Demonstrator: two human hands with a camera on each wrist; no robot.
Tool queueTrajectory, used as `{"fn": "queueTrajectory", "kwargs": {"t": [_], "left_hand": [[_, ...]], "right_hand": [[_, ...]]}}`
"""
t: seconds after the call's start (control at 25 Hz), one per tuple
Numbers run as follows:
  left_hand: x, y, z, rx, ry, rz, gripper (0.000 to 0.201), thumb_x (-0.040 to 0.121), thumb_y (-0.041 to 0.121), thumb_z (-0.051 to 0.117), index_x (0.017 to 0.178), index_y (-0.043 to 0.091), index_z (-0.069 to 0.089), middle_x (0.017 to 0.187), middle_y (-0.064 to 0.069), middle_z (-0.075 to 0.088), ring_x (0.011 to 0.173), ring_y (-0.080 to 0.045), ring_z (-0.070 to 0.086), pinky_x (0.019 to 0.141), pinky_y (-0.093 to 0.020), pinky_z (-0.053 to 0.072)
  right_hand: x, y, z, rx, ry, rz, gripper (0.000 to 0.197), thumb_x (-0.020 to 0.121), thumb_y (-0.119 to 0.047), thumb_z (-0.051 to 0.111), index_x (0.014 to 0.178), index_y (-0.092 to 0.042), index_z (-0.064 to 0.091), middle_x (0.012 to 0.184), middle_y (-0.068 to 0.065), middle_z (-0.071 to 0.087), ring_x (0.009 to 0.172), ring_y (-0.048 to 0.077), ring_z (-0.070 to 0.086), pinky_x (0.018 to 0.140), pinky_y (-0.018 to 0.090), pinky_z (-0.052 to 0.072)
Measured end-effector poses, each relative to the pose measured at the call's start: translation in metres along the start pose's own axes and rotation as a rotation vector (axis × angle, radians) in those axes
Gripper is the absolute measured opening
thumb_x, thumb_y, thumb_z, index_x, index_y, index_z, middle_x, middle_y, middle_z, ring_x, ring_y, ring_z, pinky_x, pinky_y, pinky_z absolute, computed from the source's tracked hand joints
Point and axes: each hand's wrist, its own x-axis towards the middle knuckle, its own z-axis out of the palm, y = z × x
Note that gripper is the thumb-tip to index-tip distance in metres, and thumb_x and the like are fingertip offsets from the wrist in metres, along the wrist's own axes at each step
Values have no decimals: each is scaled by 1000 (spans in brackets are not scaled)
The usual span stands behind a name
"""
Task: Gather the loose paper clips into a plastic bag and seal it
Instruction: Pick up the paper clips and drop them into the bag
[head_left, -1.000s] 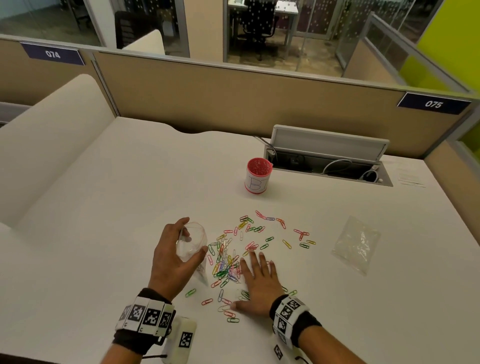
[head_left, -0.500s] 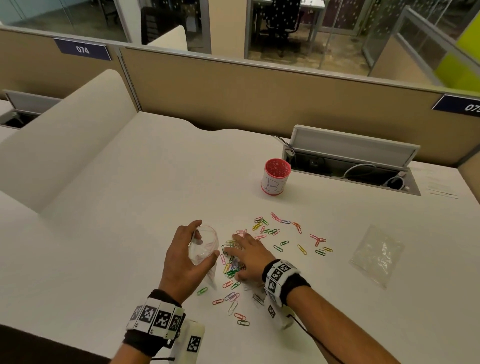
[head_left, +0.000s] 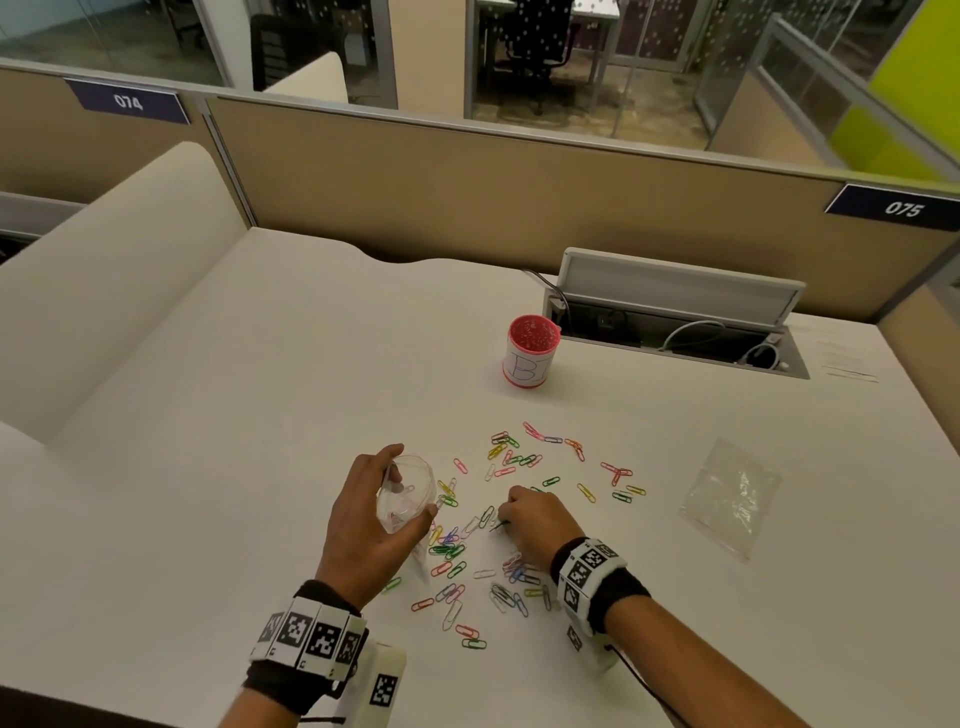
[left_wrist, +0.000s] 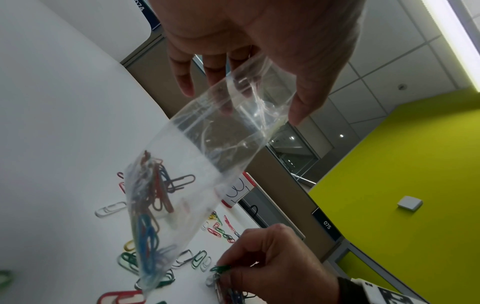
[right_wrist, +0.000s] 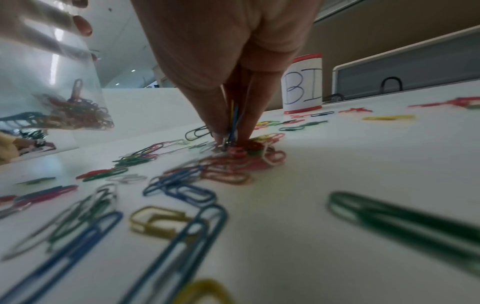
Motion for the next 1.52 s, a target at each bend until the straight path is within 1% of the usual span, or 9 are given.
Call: {"fn": "queueTrajectory", "kwargs": {"t": [0.16,0.24,0.32,0.48,0.6,0.88,1.08,1.32,1.52], "left_hand": [[0,1,4,4,-37,17,69,69,50,62,128,18,46,97,11,49,96,0,50,77,-13,40],[0,4,8,2,-58,27,70,69,50,62,128,18,46,97,12,48,96,1,50,77,-12,39],[0,6,12,-3,-78,31,69,69,51,62,128,19,46,98,12,49,97,0,50,77,-12,40],[-1,12,20,-16,-121,28,72,68,53,62,130,21,44,99,13,48,97,-3,51,78,-13,42],[0,16,25,-7,-139,23,72,67,53,61,130,22,45,99,15,47,95,-5,53,78,-21,46],[-3,25,28,-45,-127,61,58,69,46,64,121,27,48,93,10,49,88,-5,51,72,-15,43],[-4,28,25,-116,-91,53,59,70,40,65,125,27,48,99,5,55,93,-11,56,77,-23,49],[-2,25,24,-133,-95,49,59,71,39,67,125,23,50,102,5,55,95,-10,58,78,-28,52],[-2,19,20,-59,-72,29,70,68,49,63,129,18,48,96,8,51,90,-4,54,77,-13,43]], "right_hand": [[-18,12,-10,260,132,169,22,92,-16,56,108,-13,71,107,4,68,100,22,61,88,27,47],[-26,13,-18,449,198,275,17,87,-14,63,101,-13,74,102,3,72,96,17,63,86,21,46],[-32,10,-30,655,264,334,13,82,-9,70,92,-13,76,93,3,74,86,14,66,84,23,52],[-40,-10,-78,1015,368,281,12,76,-1,74,85,-9,76,77,4,74,67,10,69,70,23,55],[-45,-32,-117,1143,405,144,14,75,0,74,82,-12,75,75,5,74,67,14,70,70,24,57],[-41,-76,-138,945,384,21,11,77,-6,72,85,-13,75,77,-2,73,70,8,69,69,17,55],[-41,-86,-127,919,354,32,13,78,-4,71,86,-14,74,81,-5,72,76,5,69,70,10,52],[-47,-86,-128,957,353,-21,15,79,0,68,88,-11,74,87,-3,73,80,2,68,76,13,53],[-56,-51,-118,999,380,74,11,79,-9,72,87,-17,74,88,-8,73,79,5,70,77,24,57]]}}
